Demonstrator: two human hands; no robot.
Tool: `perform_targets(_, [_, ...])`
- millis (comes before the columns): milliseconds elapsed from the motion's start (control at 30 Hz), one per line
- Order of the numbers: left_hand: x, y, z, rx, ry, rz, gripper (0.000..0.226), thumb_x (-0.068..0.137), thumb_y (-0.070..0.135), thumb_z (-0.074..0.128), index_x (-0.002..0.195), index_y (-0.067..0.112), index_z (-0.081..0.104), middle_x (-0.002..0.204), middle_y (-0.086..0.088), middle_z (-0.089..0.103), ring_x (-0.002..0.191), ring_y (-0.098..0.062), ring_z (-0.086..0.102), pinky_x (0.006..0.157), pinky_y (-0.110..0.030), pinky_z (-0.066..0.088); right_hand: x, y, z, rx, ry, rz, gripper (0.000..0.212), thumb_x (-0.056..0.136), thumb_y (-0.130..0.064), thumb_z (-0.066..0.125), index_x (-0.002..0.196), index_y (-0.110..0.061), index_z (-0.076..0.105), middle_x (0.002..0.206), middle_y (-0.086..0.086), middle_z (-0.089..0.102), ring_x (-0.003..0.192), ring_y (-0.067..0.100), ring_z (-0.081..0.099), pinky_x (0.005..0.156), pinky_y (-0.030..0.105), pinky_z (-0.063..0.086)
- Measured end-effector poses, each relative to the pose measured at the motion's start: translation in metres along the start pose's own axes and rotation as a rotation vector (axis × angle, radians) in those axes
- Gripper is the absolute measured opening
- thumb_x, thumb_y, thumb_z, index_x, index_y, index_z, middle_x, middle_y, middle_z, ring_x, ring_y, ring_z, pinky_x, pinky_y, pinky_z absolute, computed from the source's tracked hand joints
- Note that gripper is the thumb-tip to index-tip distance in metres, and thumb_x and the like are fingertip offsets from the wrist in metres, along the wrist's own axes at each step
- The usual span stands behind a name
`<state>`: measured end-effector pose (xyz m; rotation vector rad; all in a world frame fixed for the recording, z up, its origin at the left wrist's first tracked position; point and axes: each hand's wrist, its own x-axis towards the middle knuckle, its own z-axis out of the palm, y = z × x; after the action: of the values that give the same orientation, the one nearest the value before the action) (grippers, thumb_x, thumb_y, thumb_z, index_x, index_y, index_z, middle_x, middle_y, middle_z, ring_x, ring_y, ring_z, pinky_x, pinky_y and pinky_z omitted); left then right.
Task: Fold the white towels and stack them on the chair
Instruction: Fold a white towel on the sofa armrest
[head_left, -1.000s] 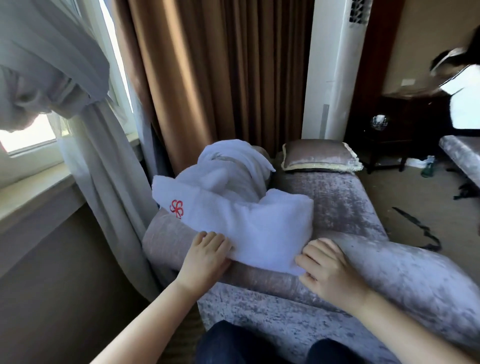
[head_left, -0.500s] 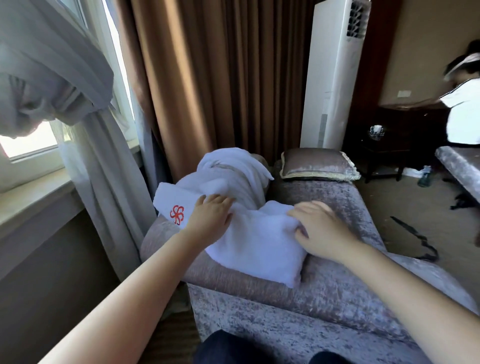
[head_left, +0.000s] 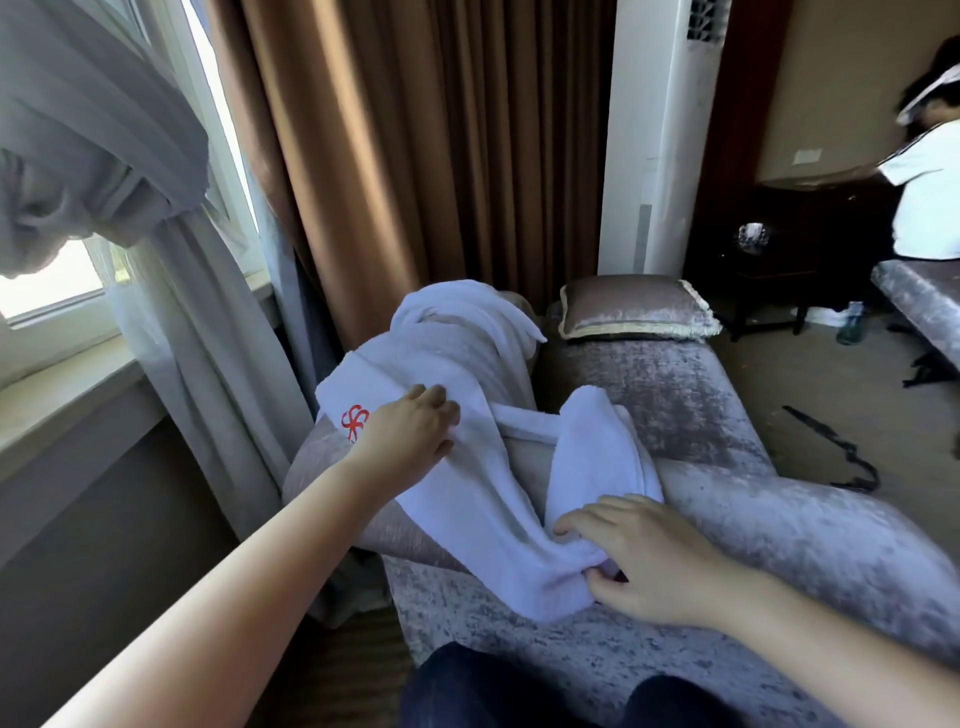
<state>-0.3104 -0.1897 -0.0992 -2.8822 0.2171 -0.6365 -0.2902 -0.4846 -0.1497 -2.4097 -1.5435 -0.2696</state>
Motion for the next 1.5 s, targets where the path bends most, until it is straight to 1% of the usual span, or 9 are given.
perform_targets(100, [0.011,0.005,0.005,-0.017,-0.032,0.176,0.063,0.08,0.005,0.071,0.137,0.021,0.052,0.132,-0.004,0.056,0.117,-0.027,0.052,0.081,-0.041,0.051,-0.005,0.009,-0.011,0.087,-0.087,0.027,0.039,0.086,-0.057,0.049,0.117,-0.034,0.057,0.105,-0.022,0.058,0.093,-0.008,0.046,0.078,0.007,0.031])
perform_targets(167, [0.023,0.011,0.006,0.029,-0.157,0.246,0.066,0.091,0.002,0.054,0.148,0.03,0.036,0.154,0.006,0.033,0.14,-0.021,0.029,0.108,-0.042,0.033,-0.007,0.014,-0.018,0.147,-0.092,0.054,0.039,0.086,-0.061,0.047,0.108,-0.033,0.061,0.099,-0.022,0.059,0.092,-0.006,0.049,0.079,0.013,0.039])
perform_targets(267, [0.039,0.012,0.007,0.16,-0.405,0.277,0.056,0.097,0.005,0.043,0.147,0.029,0.037,0.158,0.013,0.023,0.147,-0.013,0.014,0.119,-0.04,0.014,-0.009,0.024,-0.023,0.128,-0.111,0.106,0.024,0.093,-0.047,0.052,0.099,-0.027,0.066,0.092,-0.015,0.061,0.089,0.0,0.051,0.079,0.02,0.041])
perform_targets(500, [0.05,0.002,-0.013,0.414,-0.338,0.279,0.024,0.097,0.026,0.05,0.121,0.023,0.054,0.119,0.006,0.057,0.115,-0.018,0.042,0.087,-0.028,0.028,-0.003,0.035,-0.031,0.066,-0.08,0.236,0.023,0.099,-0.037,0.044,0.086,-0.022,0.053,0.081,-0.003,0.054,0.079,0.012,0.049,0.073,0.033,0.042])
perform_targets(667, [0.042,-0.036,-0.043,0.557,-0.305,0.119,0.022,0.1,0.032,0.045,0.118,0.03,0.057,0.12,0.01,0.058,0.118,-0.018,0.044,0.092,-0.028,0.032,0.016,0.056,-0.077,0.053,0.133,0.352,0.013,0.098,-0.031,0.051,0.087,-0.027,0.055,0.077,-0.007,0.048,0.08,0.017,0.048,0.068,0.028,0.032])
perform_targets(867, [0.031,-0.065,-0.091,0.201,-0.051,-0.323,0.025,0.094,0.037,0.058,0.104,0.016,0.066,0.09,-0.005,0.064,0.086,-0.028,0.058,0.06,-0.03,0.035,0.02,0.071,-0.124,0.011,0.047,0.328,0.005,0.088,-0.031,0.067,0.088,-0.034,0.063,0.083,-0.026,0.055,0.085,0.004,0.054,0.077,0.028,0.041])
perform_targets(967, [0.029,-0.063,-0.111,-0.01,0.145,-0.378,0.018,0.091,0.024,0.064,0.093,0.007,0.069,0.081,-0.011,0.064,0.081,-0.031,0.057,0.06,-0.033,0.032,0.018,0.076,-0.133,-0.119,-0.023,0.403,0.002,0.089,-0.026,0.066,0.09,-0.028,0.064,0.085,-0.016,0.054,0.088,0.012,0.053,0.073,0.029,0.037])
perform_targets(1200, [0.034,-0.048,-0.161,-0.029,0.5,-0.348,0.02,0.09,0.014,0.062,0.081,-0.004,0.063,0.085,-0.02,0.059,0.082,-0.04,0.058,0.061,-0.04,0.036,0.013,0.065,-0.2,-0.456,0.475,0.567,0.019,0.092,-0.026,0.061,0.104,-0.013,0.07,0.1,0.008,0.065,0.108,0.026,0.049,0.075,0.033,0.038])
perform_targets(1500, [0.027,-0.046,-0.187,-0.096,0.621,-0.351,0.016,0.09,0.008,0.061,0.088,-0.008,0.063,0.092,-0.023,0.059,0.082,-0.04,0.057,0.069,-0.044,0.043,-0.019,0.061,-0.229,-0.561,0.52,0.832,0.016,0.097,-0.017,0.053,0.099,-0.011,0.067,0.104,0.015,0.059,0.098,0.039,0.057,0.071,0.039,0.046])
